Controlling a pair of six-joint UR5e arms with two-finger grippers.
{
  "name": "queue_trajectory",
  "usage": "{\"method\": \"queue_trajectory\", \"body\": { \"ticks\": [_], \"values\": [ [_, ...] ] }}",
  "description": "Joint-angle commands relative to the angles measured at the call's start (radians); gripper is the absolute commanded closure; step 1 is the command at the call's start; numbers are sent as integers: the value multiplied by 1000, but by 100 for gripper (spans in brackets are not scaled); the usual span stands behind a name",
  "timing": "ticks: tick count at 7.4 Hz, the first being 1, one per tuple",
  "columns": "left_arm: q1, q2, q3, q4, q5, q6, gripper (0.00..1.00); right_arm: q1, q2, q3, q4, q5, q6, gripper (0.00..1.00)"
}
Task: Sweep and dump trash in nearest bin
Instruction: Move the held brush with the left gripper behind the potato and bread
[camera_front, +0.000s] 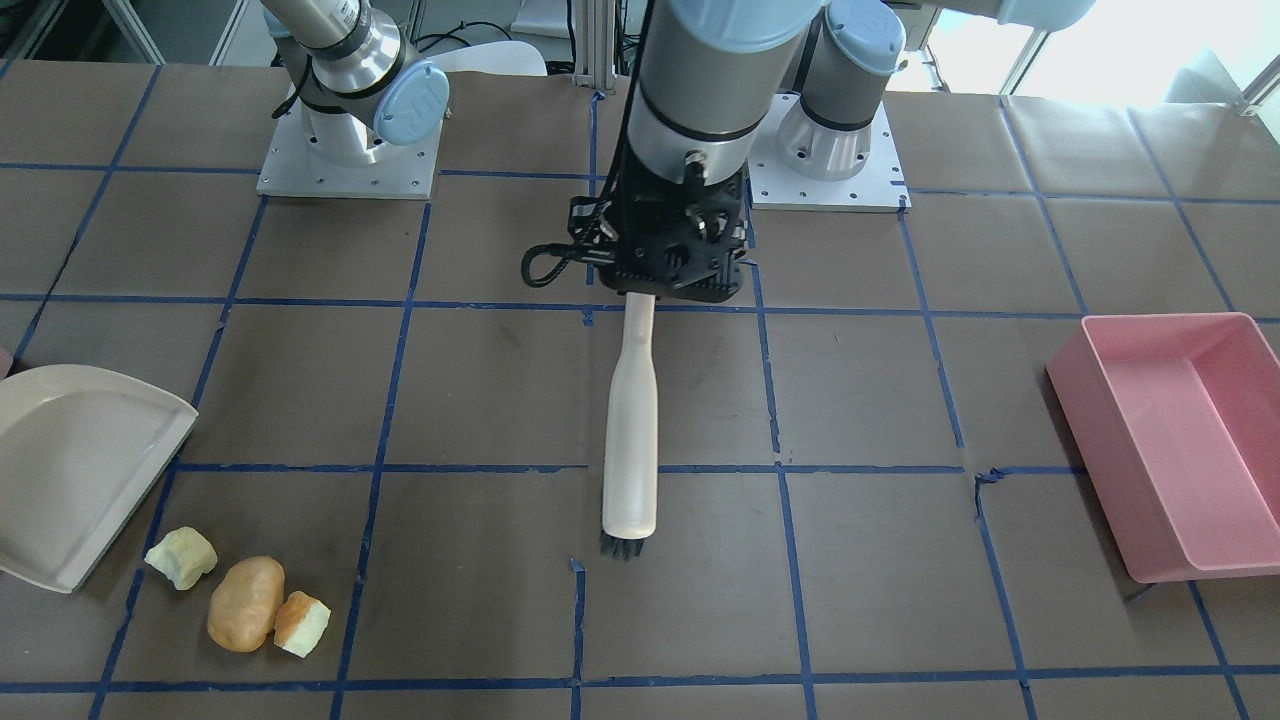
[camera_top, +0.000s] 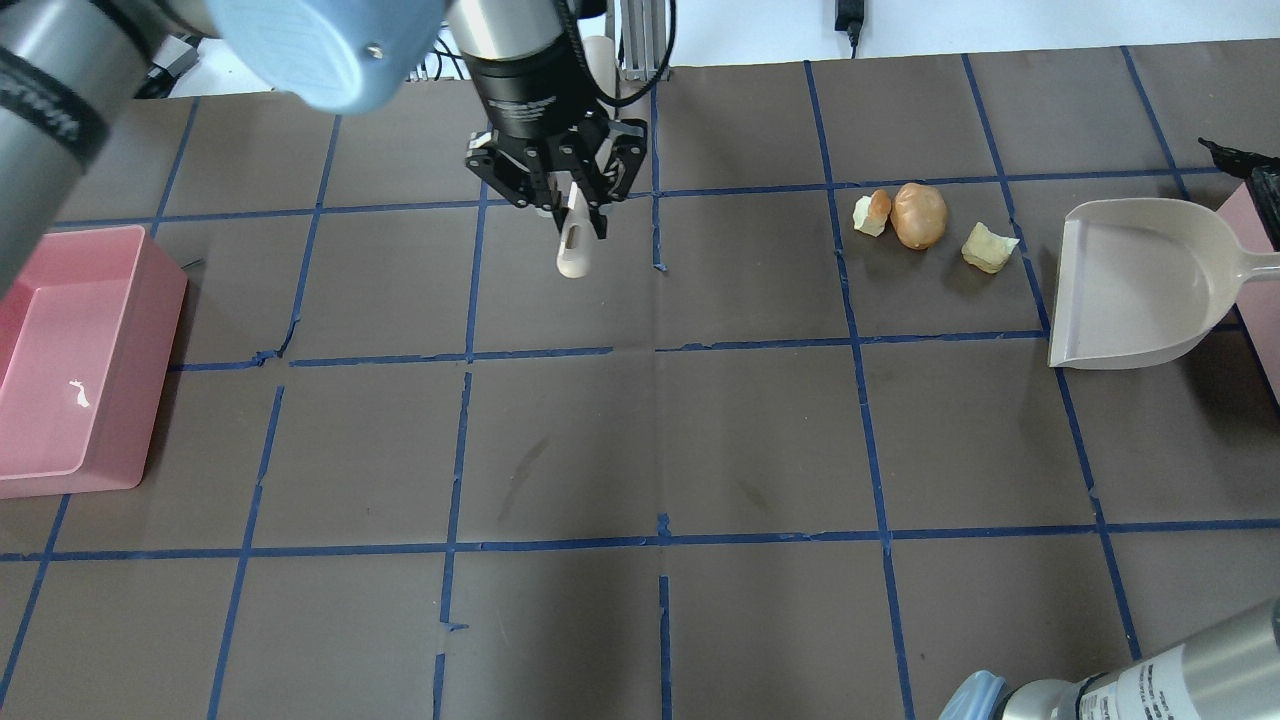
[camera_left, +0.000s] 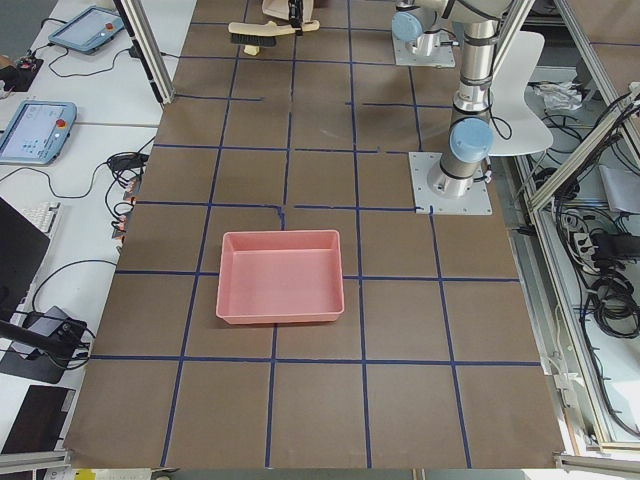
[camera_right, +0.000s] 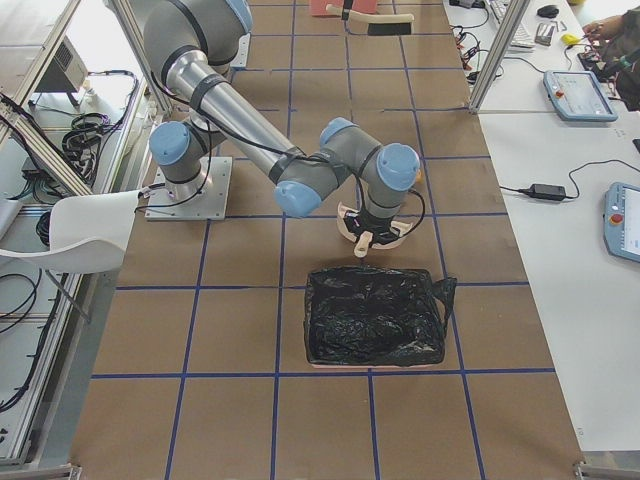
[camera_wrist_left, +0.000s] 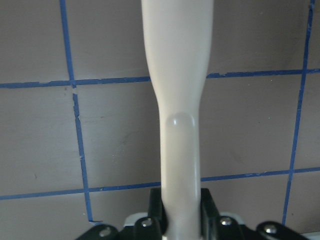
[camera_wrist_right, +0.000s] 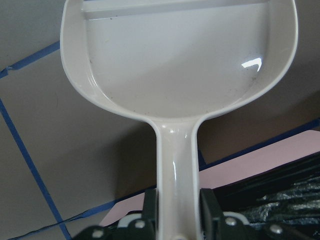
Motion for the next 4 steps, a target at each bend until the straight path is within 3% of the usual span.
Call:
{"method": "queue_trajectory", "body": {
  "ticks": [1,4],
  "values": [
    [-123,-142,69,111,1,-301,100,7,17,-3,-2,14,-13,95],
    [-225,-349,213,152,1,-473,100,22,20,0,-8,46,-13,95]
  ]
}}
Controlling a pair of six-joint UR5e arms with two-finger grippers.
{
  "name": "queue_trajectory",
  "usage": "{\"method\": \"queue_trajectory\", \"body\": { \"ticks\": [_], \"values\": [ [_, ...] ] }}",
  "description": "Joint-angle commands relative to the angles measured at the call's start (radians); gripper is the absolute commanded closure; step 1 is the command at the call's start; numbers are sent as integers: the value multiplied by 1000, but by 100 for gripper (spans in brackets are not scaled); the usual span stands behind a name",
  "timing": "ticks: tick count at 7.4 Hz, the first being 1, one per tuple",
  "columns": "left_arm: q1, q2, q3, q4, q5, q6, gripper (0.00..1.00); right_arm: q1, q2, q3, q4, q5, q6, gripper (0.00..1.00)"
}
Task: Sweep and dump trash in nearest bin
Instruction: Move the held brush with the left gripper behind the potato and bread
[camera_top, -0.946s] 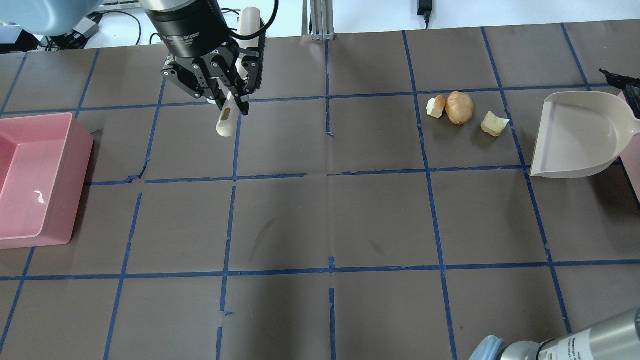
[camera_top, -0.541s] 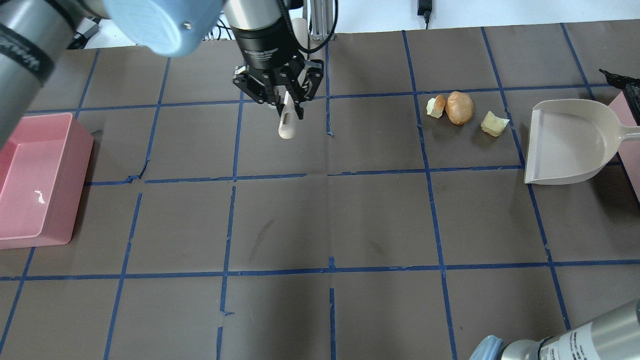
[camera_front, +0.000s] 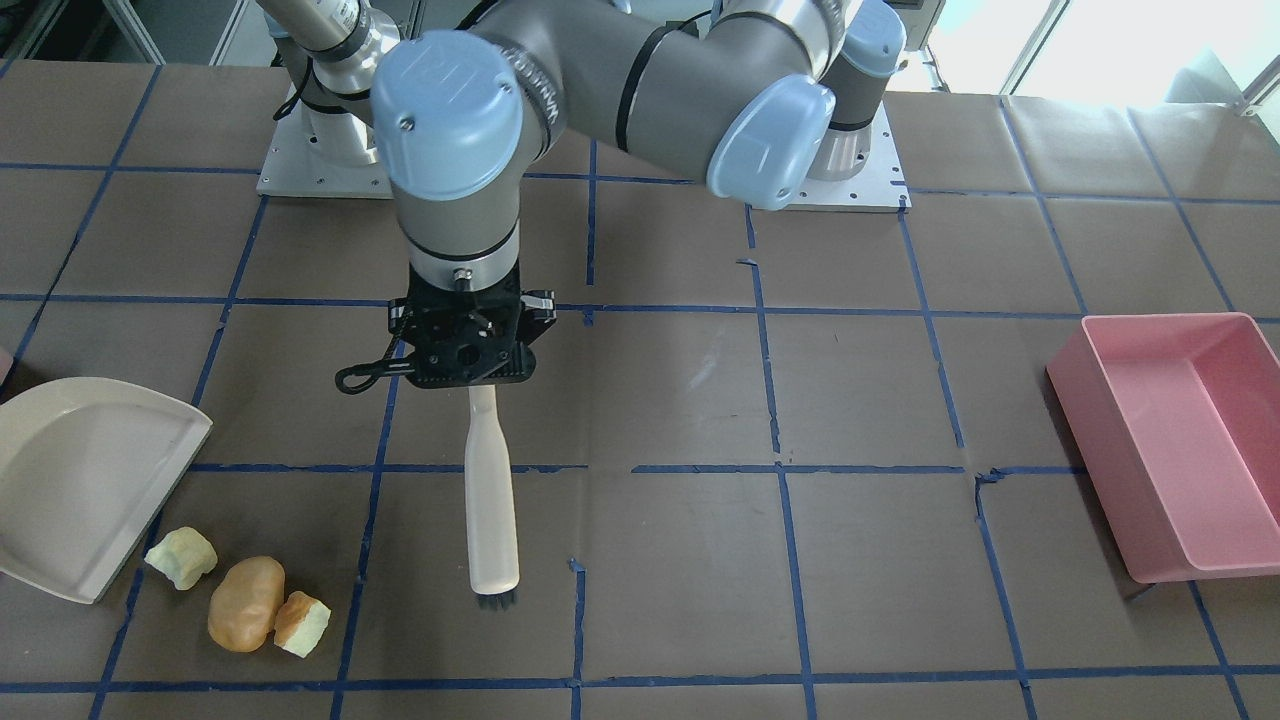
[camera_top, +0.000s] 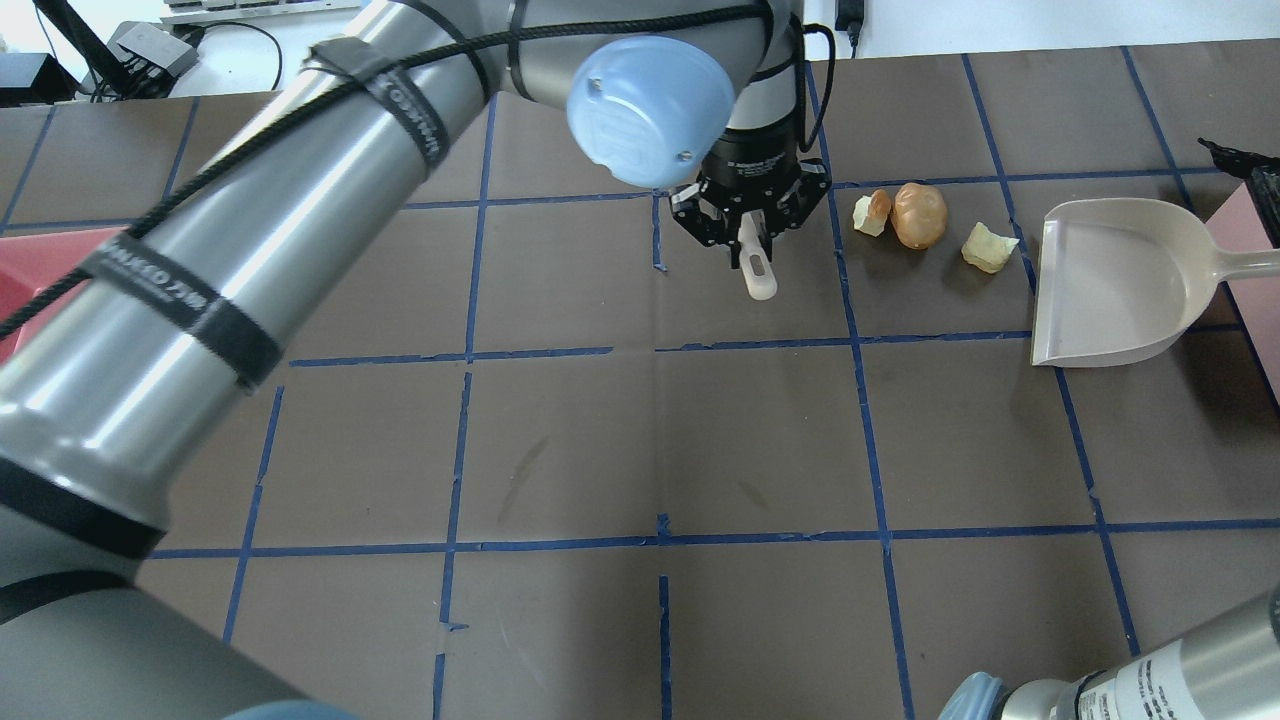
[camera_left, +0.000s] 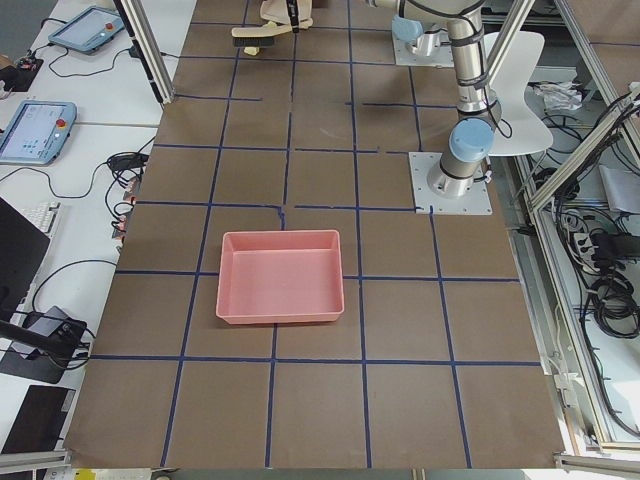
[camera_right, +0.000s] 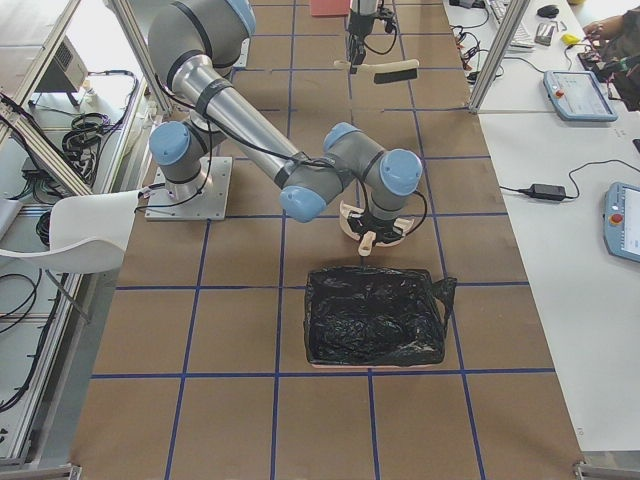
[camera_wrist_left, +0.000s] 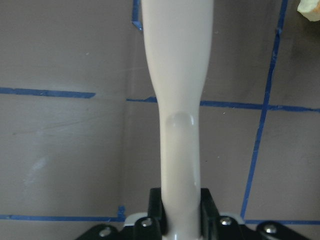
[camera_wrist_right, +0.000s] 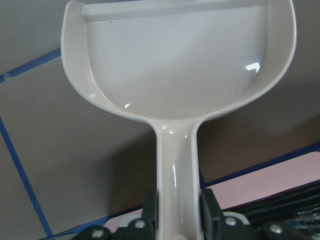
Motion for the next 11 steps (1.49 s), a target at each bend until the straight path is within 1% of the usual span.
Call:
{"method": "queue_trajectory", "body": {
  "ticks": [1,2,3,4,5,6,7,9,11],
  "values": [
    [-51,-136,117,15,-3,-111,100,10,9,3,-1,19,1,95],
    [-72,-205,154,36,-1,-113,100,10,21,2,-1,33,-2,95],
    [-97,-277,197,96,2,-151,100,10,23,3,-1,38,-1,95],
    [-106,-323,247,98,0,-199,100,14,23,4,1,45,-2,95],
    [-109,-361,290,100,-4,-289,100,21,26,4,-1,54,-2,95],
    [-114,-388,309,136,-14,-291,100,24,26,4,1,54,-2,95],
    [-119,-389,315,155,-17,-250,100,24,27,5,1,56,-2,95],
    [-125,-399,320,161,-40,-157,100,24,32,7,1,70,-2,95],
    [-123,-408,346,159,-40,-129,100,24,50,2,-1,70,-4,95]
  ]
}}
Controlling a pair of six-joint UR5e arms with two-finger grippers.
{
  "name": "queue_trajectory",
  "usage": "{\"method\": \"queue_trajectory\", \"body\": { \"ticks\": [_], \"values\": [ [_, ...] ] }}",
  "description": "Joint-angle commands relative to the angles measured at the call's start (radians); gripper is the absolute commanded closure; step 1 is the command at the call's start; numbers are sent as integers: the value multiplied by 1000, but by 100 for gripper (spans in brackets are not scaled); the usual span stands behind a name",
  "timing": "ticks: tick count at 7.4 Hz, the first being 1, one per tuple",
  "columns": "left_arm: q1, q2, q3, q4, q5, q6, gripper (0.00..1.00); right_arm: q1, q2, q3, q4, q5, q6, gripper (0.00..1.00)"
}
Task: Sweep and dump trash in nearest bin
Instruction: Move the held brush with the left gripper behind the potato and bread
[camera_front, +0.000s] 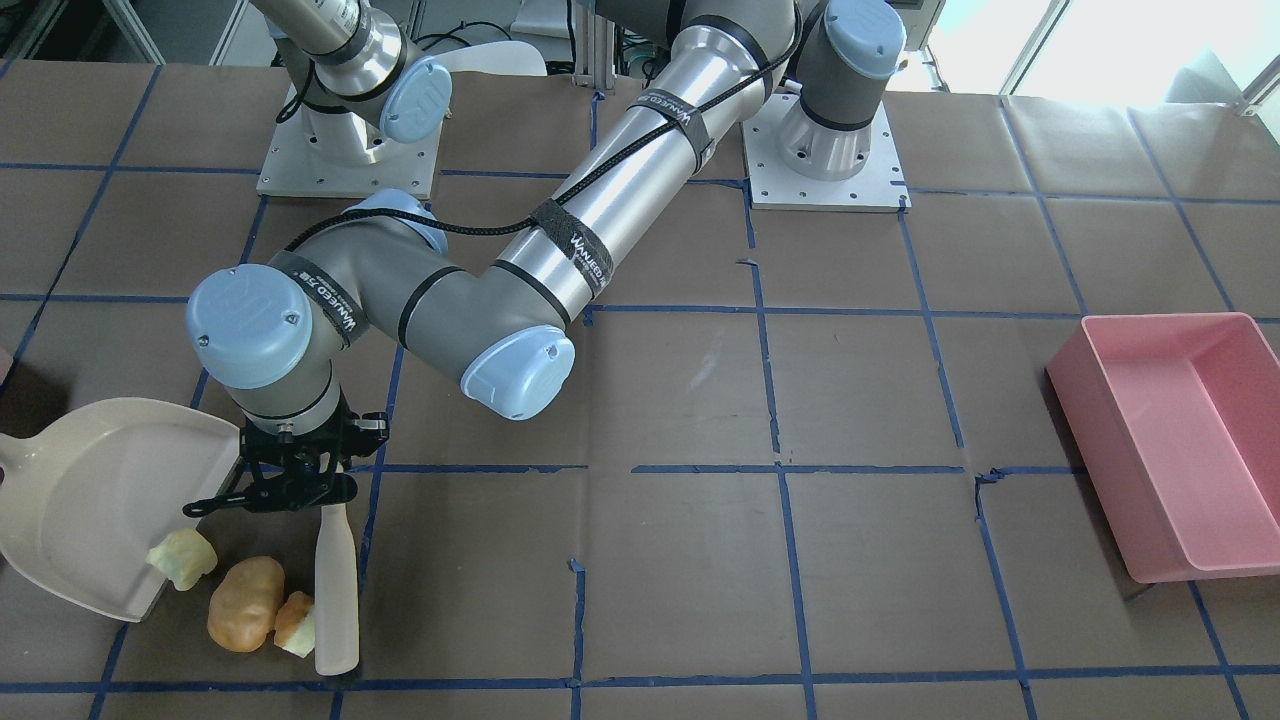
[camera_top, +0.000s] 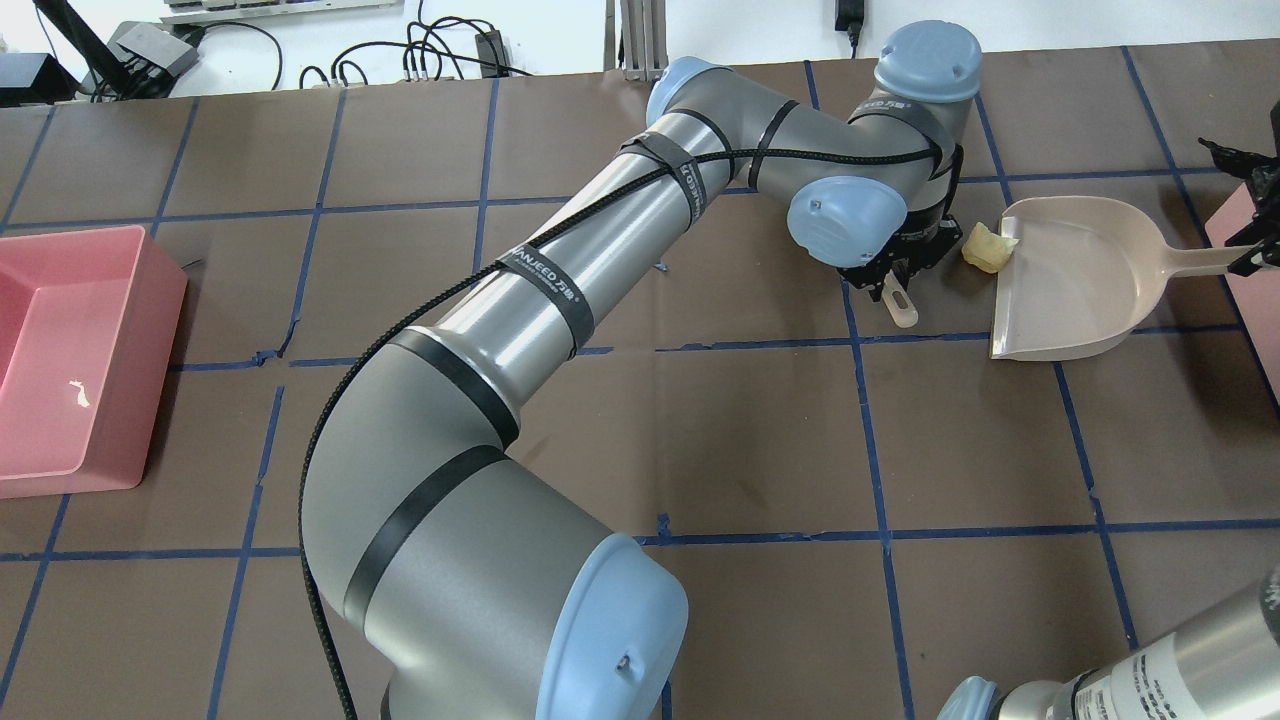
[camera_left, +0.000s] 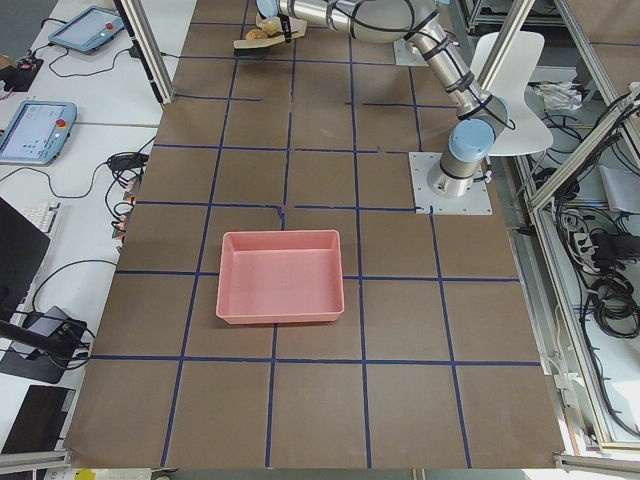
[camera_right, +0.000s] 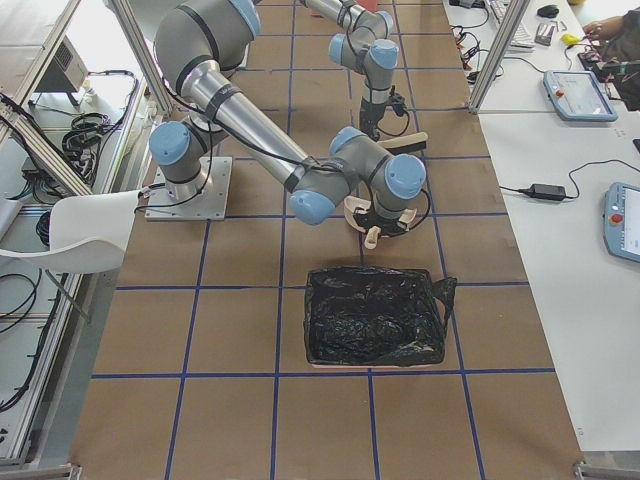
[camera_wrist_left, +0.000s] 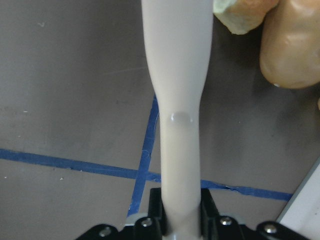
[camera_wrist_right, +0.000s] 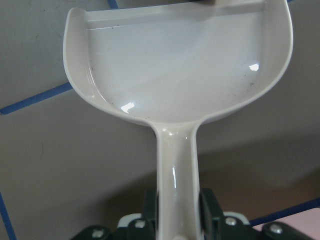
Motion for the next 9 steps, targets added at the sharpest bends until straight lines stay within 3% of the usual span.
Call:
{"method": "queue_trajectory", "body": {
  "ticks": [1,4,9],
  "values": [
    [0,-22,32,-2,-2,28,100,0,10,-2,-1,1,-1,95],
    [0,-82,90,-56,-1,95,100,-3,35,-3,-3,-1,-16,94],
    [-66,-76,101,-56,-13,420,100,-6,41,2,-3,-1,-16,93]
  ]
}}
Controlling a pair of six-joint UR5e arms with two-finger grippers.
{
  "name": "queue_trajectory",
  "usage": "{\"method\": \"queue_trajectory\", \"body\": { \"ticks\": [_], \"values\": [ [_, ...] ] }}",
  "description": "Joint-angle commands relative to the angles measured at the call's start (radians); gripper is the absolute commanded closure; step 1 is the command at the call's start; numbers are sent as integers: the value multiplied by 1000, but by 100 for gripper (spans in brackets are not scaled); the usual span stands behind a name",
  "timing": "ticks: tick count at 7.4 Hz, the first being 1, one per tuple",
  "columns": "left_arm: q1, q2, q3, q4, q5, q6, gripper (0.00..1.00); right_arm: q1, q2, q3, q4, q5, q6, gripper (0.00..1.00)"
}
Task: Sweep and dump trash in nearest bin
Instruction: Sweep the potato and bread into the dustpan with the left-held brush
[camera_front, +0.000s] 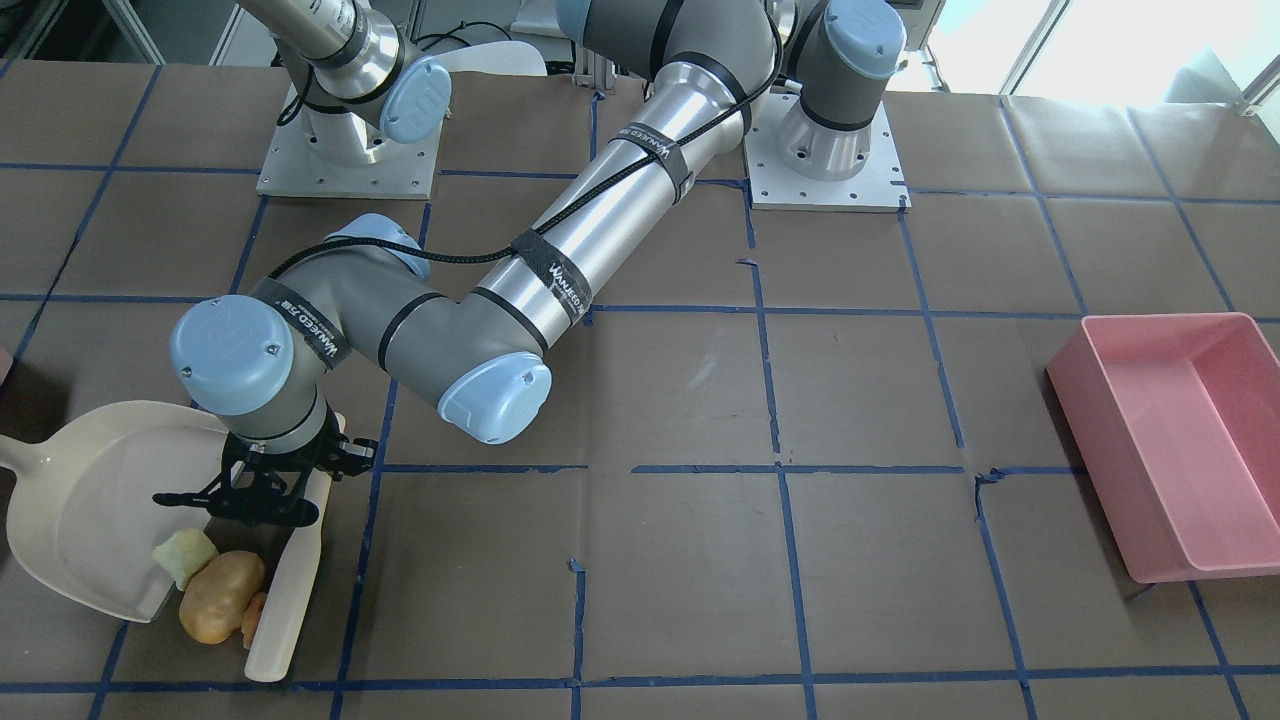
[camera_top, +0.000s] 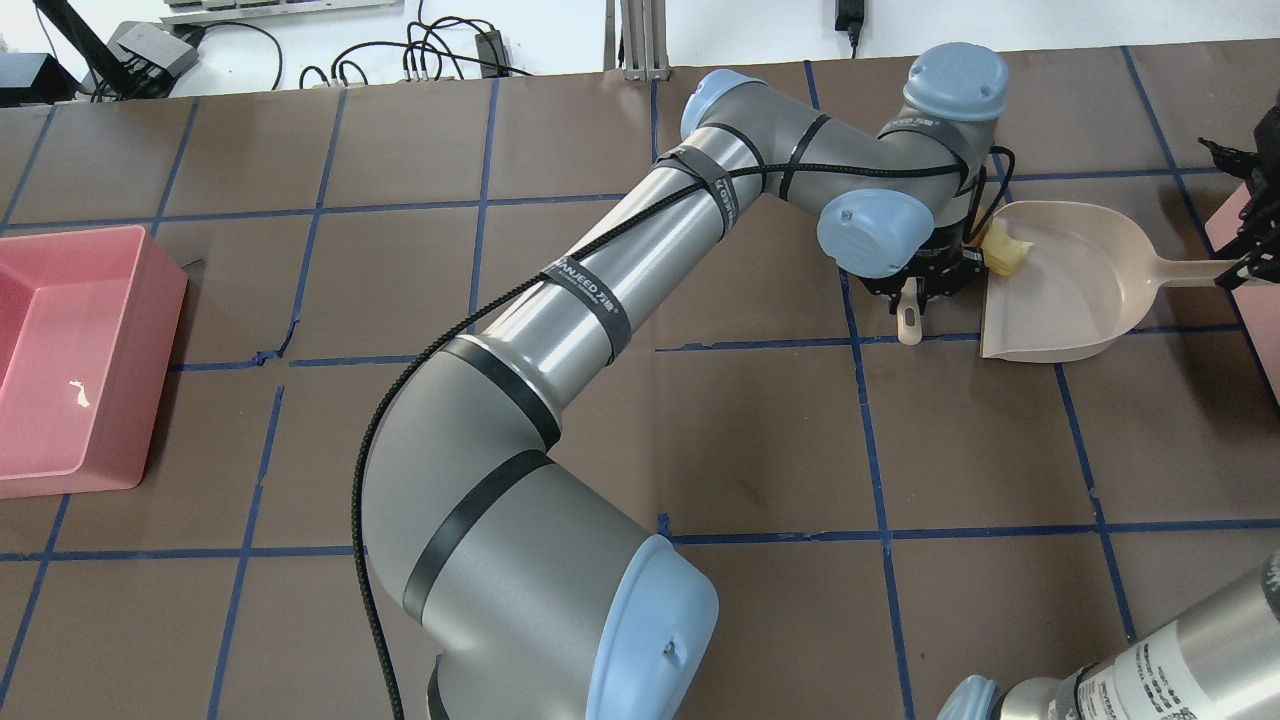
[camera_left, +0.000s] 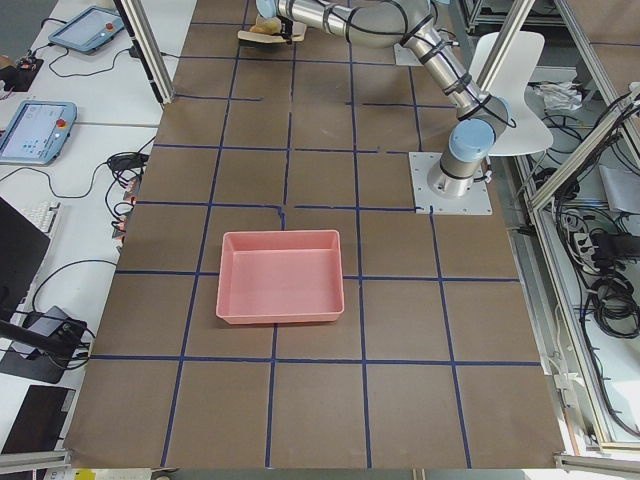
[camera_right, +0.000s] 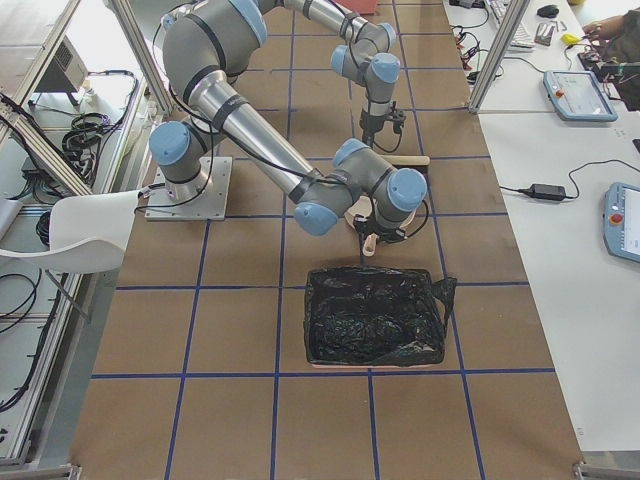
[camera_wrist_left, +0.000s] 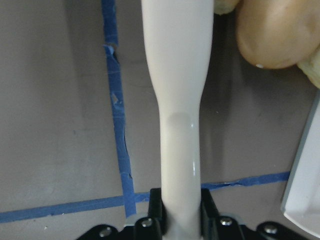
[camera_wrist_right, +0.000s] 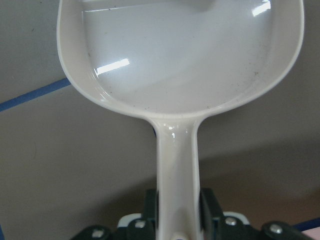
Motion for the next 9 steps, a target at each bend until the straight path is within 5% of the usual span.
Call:
{"method": "queue_trajectory", "body": {
  "ticks": [1,9],
  "values": [
    [-44,3,0,5,2,114,100,-4,6,1,0,0,-2,93],
    [-129,7,-3,74,-3,232,99,-12,9,3,2,60,-26,95]
  ]
}}
